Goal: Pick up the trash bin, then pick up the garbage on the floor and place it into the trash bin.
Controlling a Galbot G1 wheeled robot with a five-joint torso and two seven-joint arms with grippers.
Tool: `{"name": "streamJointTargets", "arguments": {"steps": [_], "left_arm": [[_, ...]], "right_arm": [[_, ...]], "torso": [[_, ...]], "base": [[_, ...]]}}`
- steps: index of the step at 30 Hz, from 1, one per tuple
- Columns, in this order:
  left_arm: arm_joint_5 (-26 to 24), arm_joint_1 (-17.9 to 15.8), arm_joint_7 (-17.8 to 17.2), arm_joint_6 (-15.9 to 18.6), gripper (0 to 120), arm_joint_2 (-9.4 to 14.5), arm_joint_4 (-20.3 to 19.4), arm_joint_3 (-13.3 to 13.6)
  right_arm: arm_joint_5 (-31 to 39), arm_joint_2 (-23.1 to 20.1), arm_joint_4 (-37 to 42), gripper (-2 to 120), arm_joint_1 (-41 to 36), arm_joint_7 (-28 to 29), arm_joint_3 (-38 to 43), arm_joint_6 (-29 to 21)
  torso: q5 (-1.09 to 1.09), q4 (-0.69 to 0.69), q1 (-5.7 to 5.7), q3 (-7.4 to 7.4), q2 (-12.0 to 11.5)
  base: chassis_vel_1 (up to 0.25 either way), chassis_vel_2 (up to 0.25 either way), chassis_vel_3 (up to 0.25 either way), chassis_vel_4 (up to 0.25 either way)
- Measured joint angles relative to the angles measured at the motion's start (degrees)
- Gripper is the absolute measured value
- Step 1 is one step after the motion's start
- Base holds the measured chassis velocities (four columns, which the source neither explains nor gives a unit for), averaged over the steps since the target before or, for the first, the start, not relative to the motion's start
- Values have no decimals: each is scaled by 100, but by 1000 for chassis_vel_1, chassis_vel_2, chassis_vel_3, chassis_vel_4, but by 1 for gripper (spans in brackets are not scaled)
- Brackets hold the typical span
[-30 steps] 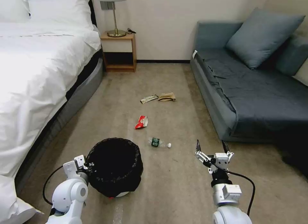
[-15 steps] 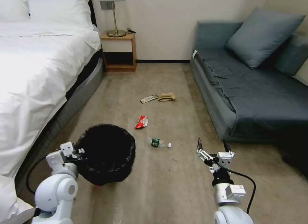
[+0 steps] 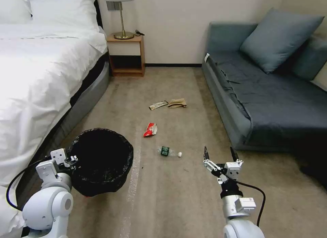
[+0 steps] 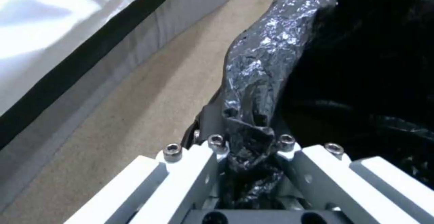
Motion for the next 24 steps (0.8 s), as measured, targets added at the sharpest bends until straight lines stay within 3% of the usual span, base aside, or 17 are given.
{"name": "streamJointTargets", "arguments": {"steps": [12,24], "left_arm": [[34,-23,4,-4,4,-43,52,62],[35,-50,3,-10,4,-51,85,-9]], "right_arm": [[-9,9,-49,100,-4,-123,16,82],[-20,9,-98,100,49,-187,-9,73]], "torso": [[0,0,0,-1,1],[1,0,0,0,1]], "base": [[-36,32,32,-35],[-181,177,189,-174]]}}
